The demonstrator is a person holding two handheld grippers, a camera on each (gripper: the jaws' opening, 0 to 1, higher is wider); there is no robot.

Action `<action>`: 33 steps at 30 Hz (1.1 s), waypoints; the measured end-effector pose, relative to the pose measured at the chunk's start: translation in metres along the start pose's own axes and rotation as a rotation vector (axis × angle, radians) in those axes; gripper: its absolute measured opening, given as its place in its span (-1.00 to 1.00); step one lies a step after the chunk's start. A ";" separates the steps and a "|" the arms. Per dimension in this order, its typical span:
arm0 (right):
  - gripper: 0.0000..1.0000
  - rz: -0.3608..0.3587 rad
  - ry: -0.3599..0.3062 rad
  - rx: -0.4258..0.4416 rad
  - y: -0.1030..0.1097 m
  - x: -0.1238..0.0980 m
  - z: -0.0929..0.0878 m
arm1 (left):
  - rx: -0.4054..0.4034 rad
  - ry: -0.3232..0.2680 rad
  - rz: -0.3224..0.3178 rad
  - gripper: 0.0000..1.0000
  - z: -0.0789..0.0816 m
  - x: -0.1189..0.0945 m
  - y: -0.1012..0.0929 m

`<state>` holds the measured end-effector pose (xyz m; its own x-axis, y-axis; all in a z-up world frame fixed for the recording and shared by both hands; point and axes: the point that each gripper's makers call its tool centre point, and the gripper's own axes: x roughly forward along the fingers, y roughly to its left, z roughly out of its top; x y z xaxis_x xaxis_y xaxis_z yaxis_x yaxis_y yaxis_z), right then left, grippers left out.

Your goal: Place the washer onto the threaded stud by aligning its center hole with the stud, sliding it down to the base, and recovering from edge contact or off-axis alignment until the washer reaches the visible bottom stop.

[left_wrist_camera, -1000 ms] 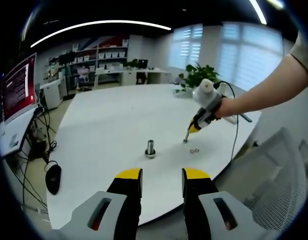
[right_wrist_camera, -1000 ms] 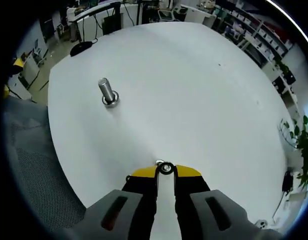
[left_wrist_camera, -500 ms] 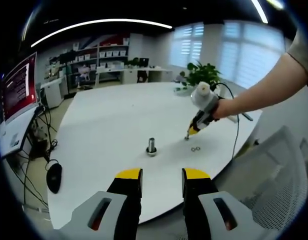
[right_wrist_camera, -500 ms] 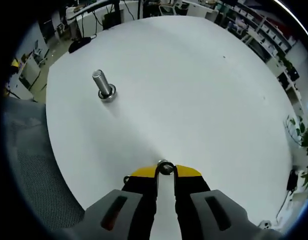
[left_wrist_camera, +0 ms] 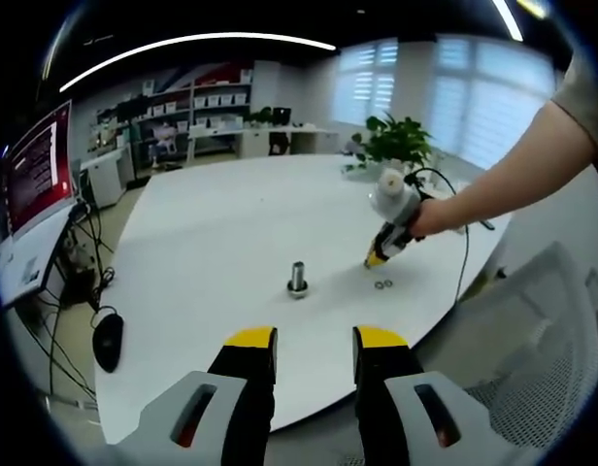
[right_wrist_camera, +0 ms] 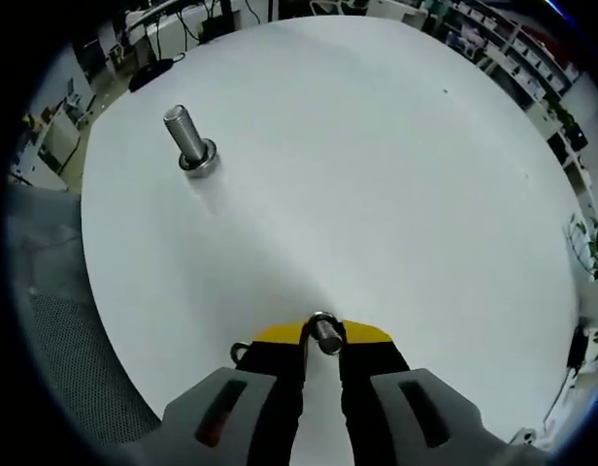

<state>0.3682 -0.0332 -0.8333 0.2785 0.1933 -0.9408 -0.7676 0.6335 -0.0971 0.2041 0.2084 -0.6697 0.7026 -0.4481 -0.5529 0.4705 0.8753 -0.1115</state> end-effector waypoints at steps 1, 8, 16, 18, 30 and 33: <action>-0.70 0.000 -0.001 -0.003 0.000 0.000 0.000 | -0.002 0.000 0.002 -0.42 0.000 0.000 0.000; -0.63 -0.009 -0.010 -0.004 -0.003 -0.005 -0.003 | 0.000 0.003 0.004 -0.42 -0.001 0.000 0.000; -0.61 -0.013 0.001 0.002 0.001 -0.016 -0.020 | 0.000 -0.002 -0.003 -0.42 0.000 0.000 -0.001; -0.61 -0.001 0.000 0.015 0.005 -0.021 -0.027 | 0.000 -0.003 -0.005 -0.42 0.000 0.000 -0.001; -0.57 0.113 0.006 0.016 0.043 -0.017 -0.042 | 0.006 -0.008 -0.012 -0.43 0.001 0.000 -0.003; -0.57 0.117 0.012 -0.021 0.048 -0.016 -0.042 | 0.007 -0.006 -0.013 -0.43 0.001 0.000 -0.003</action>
<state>0.3027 -0.0371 -0.8365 0.1791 0.2559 -0.9500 -0.8066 0.5910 0.0071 0.2029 0.2060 -0.6686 0.6996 -0.4602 -0.5466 0.4831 0.8683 -0.1127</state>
